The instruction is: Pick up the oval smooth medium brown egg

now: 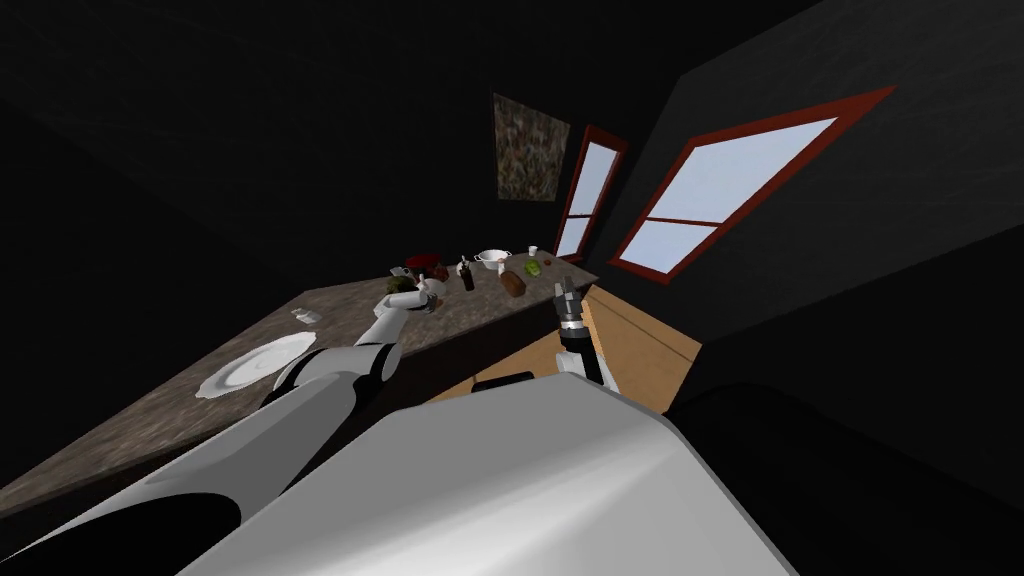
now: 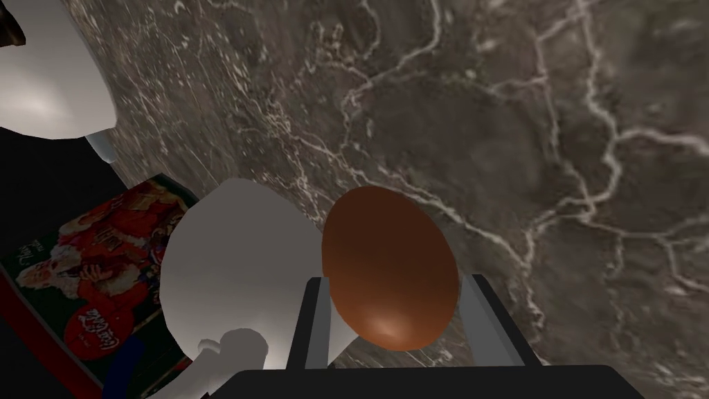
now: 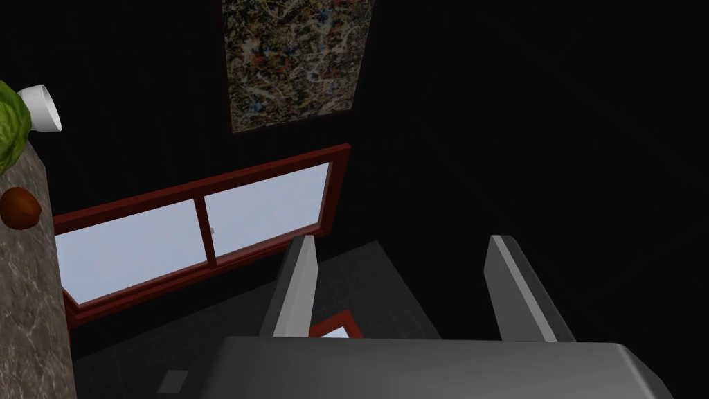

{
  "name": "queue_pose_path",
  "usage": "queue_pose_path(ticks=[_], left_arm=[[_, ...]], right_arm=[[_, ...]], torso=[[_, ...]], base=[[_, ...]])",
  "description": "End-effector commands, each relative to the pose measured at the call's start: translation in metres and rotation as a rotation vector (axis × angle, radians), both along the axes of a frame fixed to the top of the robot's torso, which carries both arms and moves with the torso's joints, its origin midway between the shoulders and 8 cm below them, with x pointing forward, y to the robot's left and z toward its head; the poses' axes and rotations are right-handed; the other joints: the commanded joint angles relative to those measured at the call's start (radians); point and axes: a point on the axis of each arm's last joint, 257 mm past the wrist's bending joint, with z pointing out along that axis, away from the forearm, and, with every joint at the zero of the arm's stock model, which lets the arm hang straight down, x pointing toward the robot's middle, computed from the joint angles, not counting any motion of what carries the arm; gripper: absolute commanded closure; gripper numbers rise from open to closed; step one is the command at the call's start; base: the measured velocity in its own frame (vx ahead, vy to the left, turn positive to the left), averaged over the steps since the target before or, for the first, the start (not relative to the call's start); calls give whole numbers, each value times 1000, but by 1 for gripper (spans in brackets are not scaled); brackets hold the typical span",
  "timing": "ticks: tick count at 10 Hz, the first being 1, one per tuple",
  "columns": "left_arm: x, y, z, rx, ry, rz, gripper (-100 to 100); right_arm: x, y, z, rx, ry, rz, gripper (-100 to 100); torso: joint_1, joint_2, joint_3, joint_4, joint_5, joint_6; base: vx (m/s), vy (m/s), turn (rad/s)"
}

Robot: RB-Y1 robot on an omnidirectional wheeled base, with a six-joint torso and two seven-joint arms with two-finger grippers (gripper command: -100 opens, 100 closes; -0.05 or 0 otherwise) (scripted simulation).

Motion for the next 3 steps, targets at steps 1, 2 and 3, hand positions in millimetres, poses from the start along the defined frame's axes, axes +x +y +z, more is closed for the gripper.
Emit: queue_pose_path(ticks=[1,2,3], left_arm=[[3,-9,3,1,1,-34,100],[1,-5,1,-1,1,-19,100],[1,-5,1,0,2,-22,0]], right_arm=[[0,0,0,0,0,0,0],[0,0,0,0,0,0,0],[0,0,0,0,0,0,0]], torso=[[0,0,0,0,0,0],[0,0,0,0,0,0],[2,1,0,0,0,1]], base=[[54,-72,199],[22,-35,45],[4,-6,-6]])
